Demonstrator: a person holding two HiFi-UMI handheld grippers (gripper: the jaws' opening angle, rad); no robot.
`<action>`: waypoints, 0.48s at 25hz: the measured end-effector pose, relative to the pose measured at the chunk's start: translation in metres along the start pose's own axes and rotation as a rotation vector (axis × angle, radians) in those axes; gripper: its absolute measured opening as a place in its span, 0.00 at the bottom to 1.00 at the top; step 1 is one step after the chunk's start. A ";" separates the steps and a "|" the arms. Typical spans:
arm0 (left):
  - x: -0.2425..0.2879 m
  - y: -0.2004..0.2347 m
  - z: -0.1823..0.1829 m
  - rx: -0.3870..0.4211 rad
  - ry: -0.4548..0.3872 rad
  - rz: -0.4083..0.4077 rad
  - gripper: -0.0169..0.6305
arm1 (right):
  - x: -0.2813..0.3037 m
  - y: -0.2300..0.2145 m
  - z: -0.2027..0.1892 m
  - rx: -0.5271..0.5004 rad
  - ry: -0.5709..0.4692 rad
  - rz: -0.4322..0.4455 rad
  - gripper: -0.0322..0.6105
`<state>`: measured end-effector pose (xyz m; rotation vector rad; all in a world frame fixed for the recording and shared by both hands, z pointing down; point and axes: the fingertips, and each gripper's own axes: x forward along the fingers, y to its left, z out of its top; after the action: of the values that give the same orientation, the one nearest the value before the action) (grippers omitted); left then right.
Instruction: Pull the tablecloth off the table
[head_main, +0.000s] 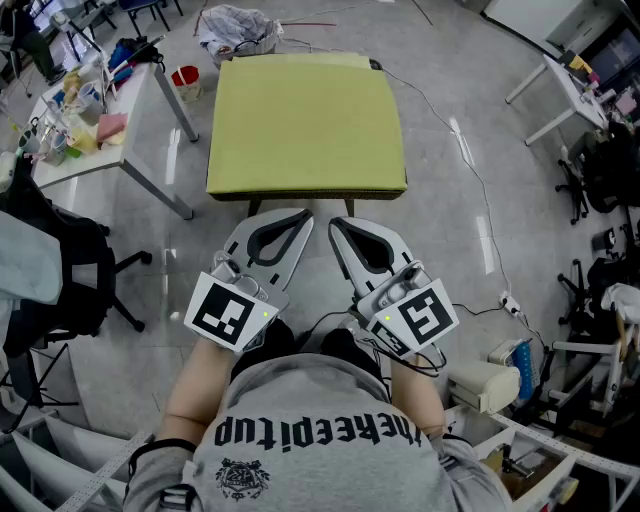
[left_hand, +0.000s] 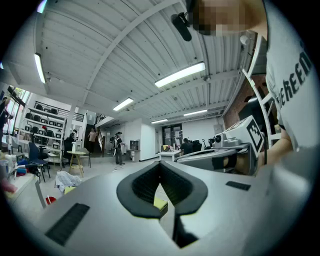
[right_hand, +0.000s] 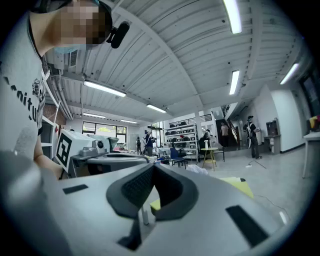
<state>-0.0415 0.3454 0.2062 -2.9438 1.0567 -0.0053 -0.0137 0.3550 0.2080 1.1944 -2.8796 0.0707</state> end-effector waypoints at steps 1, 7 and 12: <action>0.000 0.001 -0.001 0.000 0.003 -0.002 0.05 | 0.001 0.000 0.000 -0.001 0.000 -0.003 0.07; -0.002 0.004 -0.001 0.003 0.002 -0.017 0.05 | 0.004 0.001 0.000 -0.006 0.001 -0.022 0.07; -0.005 0.009 -0.004 -0.005 0.000 -0.036 0.05 | 0.011 0.004 -0.001 -0.006 0.003 -0.039 0.06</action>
<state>-0.0511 0.3412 0.2096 -2.9663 1.0056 -0.0027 -0.0246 0.3501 0.2092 1.2479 -2.8503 0.0629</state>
